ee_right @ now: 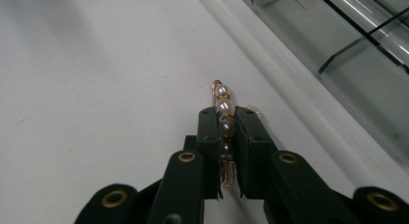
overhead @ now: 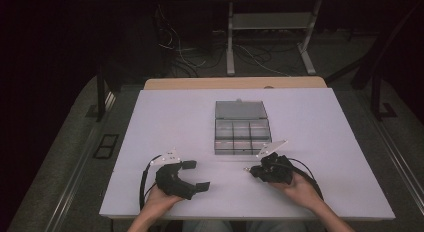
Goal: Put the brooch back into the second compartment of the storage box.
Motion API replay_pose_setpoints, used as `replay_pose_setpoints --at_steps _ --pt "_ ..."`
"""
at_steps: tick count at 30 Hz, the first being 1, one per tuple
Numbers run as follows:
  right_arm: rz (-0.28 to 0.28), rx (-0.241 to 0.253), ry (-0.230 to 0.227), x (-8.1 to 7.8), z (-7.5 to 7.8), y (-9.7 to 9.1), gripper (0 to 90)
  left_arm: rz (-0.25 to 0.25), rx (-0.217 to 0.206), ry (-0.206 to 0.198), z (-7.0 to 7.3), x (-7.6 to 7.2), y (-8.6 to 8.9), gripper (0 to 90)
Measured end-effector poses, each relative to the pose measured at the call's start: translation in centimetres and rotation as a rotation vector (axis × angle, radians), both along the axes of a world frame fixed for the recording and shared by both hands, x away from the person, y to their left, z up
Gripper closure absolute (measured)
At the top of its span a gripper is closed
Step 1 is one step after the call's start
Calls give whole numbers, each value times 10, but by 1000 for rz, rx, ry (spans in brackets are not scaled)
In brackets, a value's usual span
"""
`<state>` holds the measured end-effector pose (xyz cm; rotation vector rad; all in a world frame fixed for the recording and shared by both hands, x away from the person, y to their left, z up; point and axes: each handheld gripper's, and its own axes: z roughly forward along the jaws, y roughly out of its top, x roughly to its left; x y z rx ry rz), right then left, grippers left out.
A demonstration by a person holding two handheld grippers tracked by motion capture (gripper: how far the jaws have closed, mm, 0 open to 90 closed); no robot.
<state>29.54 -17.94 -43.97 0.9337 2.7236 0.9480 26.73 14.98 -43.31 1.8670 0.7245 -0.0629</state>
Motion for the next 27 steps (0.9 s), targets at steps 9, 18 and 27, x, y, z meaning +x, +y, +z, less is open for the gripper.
replay_pose_setpoints --at_steps 9,18,27 --pt "16 60 44 2 3 -6 816 8 -6 -2 0 2 0 0" --pt "21 133 45 2 22 -15 816 13 -11 2 0 5 -2 0" --pt "22 190 21 11 48 -23 815 19 -6 6 -2 6 -3 0"
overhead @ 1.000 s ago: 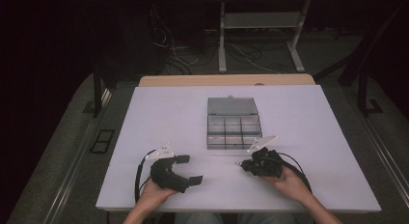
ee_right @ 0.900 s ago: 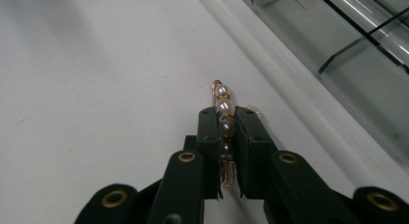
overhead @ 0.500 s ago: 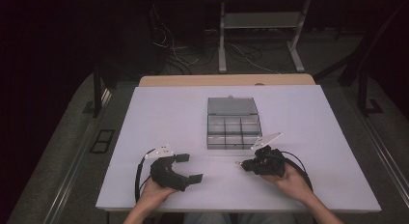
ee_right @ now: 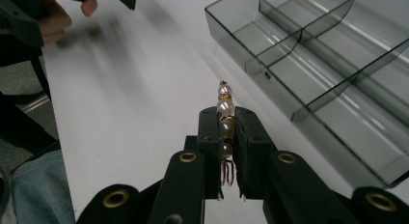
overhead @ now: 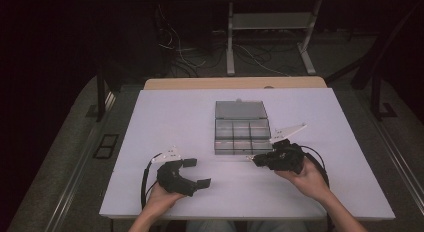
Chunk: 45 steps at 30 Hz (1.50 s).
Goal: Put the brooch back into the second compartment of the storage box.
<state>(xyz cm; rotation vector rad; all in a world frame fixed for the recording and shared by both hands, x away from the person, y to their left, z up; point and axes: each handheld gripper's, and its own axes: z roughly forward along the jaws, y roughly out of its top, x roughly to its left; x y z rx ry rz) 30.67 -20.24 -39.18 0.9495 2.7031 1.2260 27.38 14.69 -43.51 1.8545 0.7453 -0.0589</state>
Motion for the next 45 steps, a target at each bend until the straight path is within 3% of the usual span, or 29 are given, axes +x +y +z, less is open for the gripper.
replay_pose_setpoints --at_steps 13,21,34,45 --pt "31 -17 -24 16 32 12 815 1 -1 1 0 0 2 0" --pt "35 -22 -20 31 40 21 815 1 -5 3 0 1 3 0" --pt "6 -24 -24 53 36 34 815 9 -6 7 -1 3 5 0" --pt "-36 -38 7 75 18 39 815 8 3 9 -2 4 4 0"
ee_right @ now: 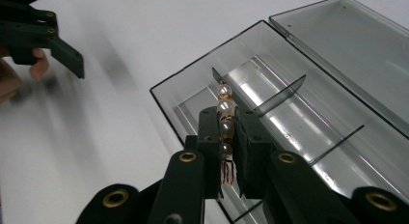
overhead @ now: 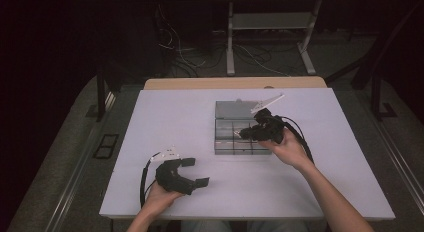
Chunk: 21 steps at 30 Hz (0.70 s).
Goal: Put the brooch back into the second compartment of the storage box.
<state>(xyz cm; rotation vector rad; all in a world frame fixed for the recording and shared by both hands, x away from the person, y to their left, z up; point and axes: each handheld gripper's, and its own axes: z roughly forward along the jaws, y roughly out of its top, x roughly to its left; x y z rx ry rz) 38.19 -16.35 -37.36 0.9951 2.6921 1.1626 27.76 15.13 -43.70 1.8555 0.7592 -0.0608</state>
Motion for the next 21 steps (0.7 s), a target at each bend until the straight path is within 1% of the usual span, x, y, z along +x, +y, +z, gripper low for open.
replay_pose_setpoints --at_steps 2,3,6,8,11,14,21 --pt "-4 -5 10 3 -4 2 815 4 -1 2 0 1 0 0" --pt "-6 -10 23 5 -8 2 815 5 -2 3 0 1 1 0" --pt "-9 -24 41 9 -15 4 815 15 -21 7 -1 2 2 0" --pt "-10 -32 52 11 -20 4 815 21 -19 3 -1 4 3 0" --pt "-10 -36 71 12 -27 5 814 30 -22 11 -2 5 4 0" --pt "-11 -46 79 11 -33 5 814 34 -21 13 -2 5 5 0" --pt "-18 -64 79 12 -42 3 811 17 -2 8 -2 3 0 0"
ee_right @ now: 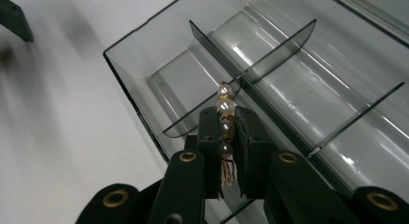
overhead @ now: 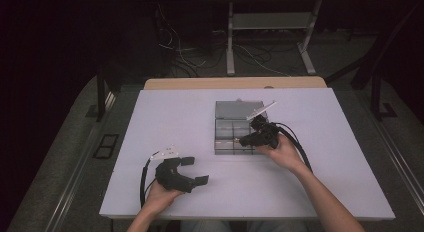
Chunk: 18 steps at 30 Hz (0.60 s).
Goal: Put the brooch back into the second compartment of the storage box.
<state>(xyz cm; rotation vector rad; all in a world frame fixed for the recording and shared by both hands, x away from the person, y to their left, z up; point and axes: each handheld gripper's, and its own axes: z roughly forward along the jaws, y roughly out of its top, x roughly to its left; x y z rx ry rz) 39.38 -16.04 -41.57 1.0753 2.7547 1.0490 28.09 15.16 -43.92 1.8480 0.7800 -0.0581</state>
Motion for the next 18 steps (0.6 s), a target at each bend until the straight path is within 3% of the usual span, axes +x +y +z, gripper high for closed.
replay_pose_setpoints --at_steps 5,8,14,18 --pt "-30 4 10 0 -6 -3 787 -5 9 4 -1 1 -1 0" --pt "-50 6 -10 -1 -7 -5 666 -2 23 4 -2 2 -2 0" --pt "-66 46 -17 -3 2 -12 522 -1 37 -3 0 2 -7 0" --pt "-87 66 -38 -7 12 -18 336 -4 51 13 2 3 -9 0"
